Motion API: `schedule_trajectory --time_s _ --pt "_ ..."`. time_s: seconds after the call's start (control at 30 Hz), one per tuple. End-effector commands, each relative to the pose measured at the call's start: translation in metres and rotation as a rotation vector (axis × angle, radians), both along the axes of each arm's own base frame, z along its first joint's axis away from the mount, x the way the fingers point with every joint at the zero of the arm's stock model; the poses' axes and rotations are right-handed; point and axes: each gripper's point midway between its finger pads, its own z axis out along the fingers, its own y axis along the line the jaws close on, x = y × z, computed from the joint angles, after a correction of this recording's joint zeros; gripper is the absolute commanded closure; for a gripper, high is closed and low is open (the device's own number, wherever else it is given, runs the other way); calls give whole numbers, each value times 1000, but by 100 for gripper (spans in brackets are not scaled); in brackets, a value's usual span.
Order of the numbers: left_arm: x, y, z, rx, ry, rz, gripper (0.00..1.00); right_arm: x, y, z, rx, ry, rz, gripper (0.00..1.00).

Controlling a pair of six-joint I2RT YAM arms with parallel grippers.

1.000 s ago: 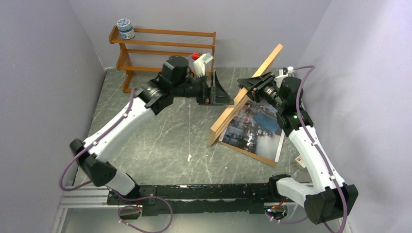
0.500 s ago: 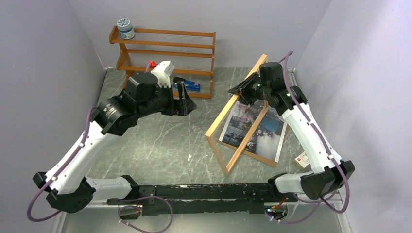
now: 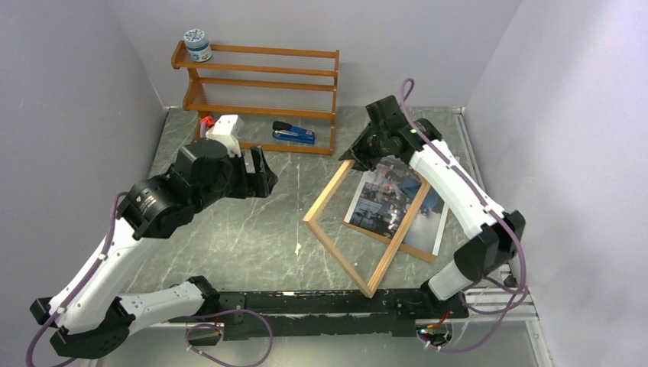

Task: Put the photo into the frame
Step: Turn over the photo frame at the center of the board.

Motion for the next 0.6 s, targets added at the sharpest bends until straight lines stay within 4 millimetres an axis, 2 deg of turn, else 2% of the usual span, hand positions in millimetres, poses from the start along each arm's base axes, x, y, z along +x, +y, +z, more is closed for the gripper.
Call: schedule_trajectory --time_s 0.0,0.2,0.33,0.37,0.57 --pt "-4 12 -7 3 -8 37 11 31 27 -19 52 32 -90 84" --pt "-11 19 -24 37 35 46 10 67 61 -59 28 73 -92 80" --pt "-13 28 -39 59 53 81 9 90 97 -76 61 71 -68 75" --pt "-13 29 -42 61 57 90 8 96 108 -87 66 82 -65 73" --pt "-15 25 -66 69 113 89 7 118 152 -126 132 133 -87 66"
